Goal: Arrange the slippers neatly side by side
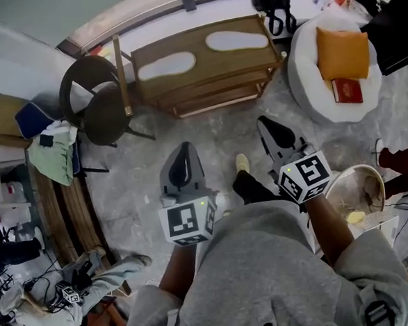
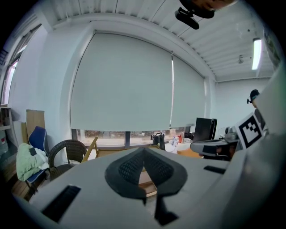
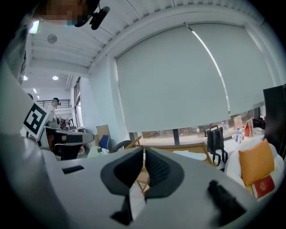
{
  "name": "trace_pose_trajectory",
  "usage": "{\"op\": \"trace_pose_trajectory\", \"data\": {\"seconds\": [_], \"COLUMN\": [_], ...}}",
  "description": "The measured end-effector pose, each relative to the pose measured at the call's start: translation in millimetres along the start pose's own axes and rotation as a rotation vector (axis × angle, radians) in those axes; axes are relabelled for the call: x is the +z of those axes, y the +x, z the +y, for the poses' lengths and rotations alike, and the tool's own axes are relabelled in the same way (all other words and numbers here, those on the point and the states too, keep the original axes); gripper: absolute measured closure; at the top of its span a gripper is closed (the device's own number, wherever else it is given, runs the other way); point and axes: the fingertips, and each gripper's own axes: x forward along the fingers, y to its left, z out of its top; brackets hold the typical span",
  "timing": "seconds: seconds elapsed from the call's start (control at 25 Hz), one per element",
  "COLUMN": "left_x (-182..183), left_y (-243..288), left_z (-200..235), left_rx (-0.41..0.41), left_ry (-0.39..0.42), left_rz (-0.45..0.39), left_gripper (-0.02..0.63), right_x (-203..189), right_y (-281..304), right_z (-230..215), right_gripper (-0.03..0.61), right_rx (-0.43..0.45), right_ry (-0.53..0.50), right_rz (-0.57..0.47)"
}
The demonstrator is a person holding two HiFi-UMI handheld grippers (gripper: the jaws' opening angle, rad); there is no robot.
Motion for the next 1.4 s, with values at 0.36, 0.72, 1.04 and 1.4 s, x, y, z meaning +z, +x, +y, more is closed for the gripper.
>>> {"op": "trace_pose_trajectory", "data": {"seconds": [0.36, 0.72, 1.04, 1.4], "left_x": [19.2, 33.5, 35.9, 33.0], "left_y": [53.3, 87.2, 96.0, 107.7], "left_z": [-6.1, -15.1, -17.0, 0.2], "left_rx": [0.029, 0.036, 0.048, 0.058], "left_ry": [0.02, 0.019, 0.022, 0.01], "left_rz": [0.01, 0.013, 0.01, 0.024], "left_gripper": [0.598, 0.598, 0.598, 0.598], "right_x": [20.8, 33.5, 41.6, 38.7], "right_y": [40.6, 58.6, 65.3, 78.8], "right_z": [-46.3, -76.9, -89.1, -93.8], "right_gripper": [0.548, 0.548, 0.548, 0.548], "right_rx": [0.036, 0.05, 0.051, 0.04], "right_ry": [0.019, 0.027, 0.021, -0.001], "right_rz": [-0.009, -0.012, -0.03, -0.001]}}
